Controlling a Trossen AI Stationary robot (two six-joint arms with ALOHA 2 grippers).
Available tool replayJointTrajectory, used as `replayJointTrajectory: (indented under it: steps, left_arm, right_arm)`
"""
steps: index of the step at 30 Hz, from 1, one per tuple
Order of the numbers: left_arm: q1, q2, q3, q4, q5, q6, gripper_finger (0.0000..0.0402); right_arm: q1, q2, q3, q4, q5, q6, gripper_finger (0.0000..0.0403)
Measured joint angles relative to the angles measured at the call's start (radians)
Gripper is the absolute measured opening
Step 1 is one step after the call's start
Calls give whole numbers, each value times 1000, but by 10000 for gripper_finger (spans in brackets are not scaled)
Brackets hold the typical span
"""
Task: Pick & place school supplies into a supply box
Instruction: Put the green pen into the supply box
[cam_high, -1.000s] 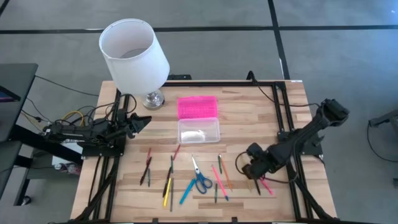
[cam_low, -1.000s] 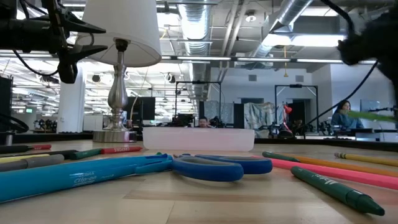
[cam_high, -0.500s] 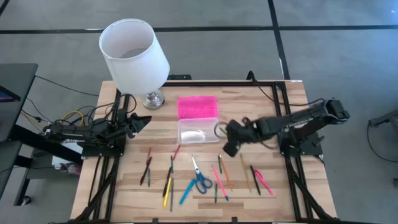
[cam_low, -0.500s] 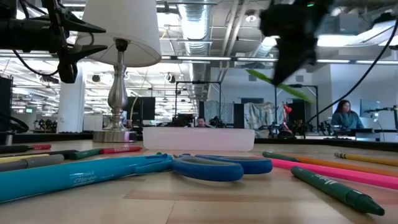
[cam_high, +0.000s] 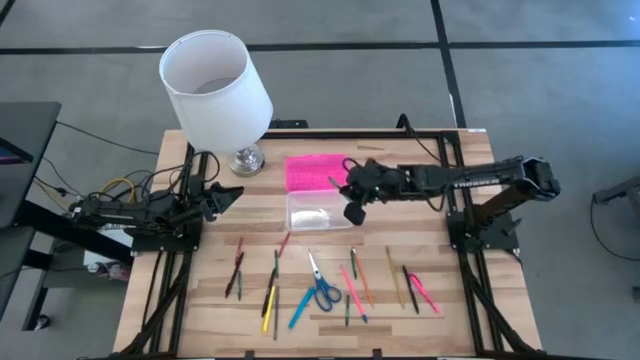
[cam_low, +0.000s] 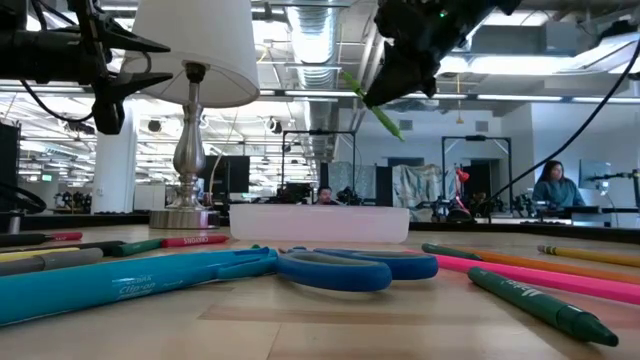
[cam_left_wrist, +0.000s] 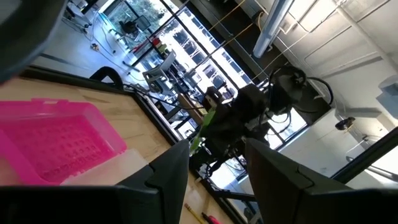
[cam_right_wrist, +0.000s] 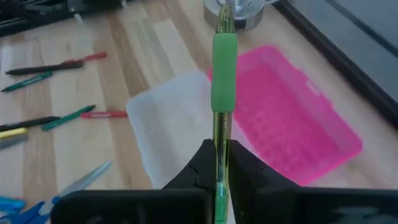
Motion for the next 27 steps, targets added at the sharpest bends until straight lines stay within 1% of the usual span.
replayJointTrajectory:
  steps: [5, 9, 14, 18, 27]
  left_arm:
    - [0, 0, 0, -5, -11, 0, 153]
    - [0, 0, 0, -5, -21, -1, 153]
    - [0, 0, 0, -7, -23, -1, 153]
    - [0, 0, 0, -8, -24, -1, 153]
    - [0, 0, 0, -26, -25, -17, 153]
  right_arm:
    - [-26, 89, 1, 60, -91, -24, 6]
    - [-26, 183, -1, 70, -96, -23, 6]
    - [-26, 254, 1, 88, -116, -32, 6]
    - [-24, 281, 11, 84, -117, -33, 9]
    - [-28, 282, 44, 85, -115, -49, 33]
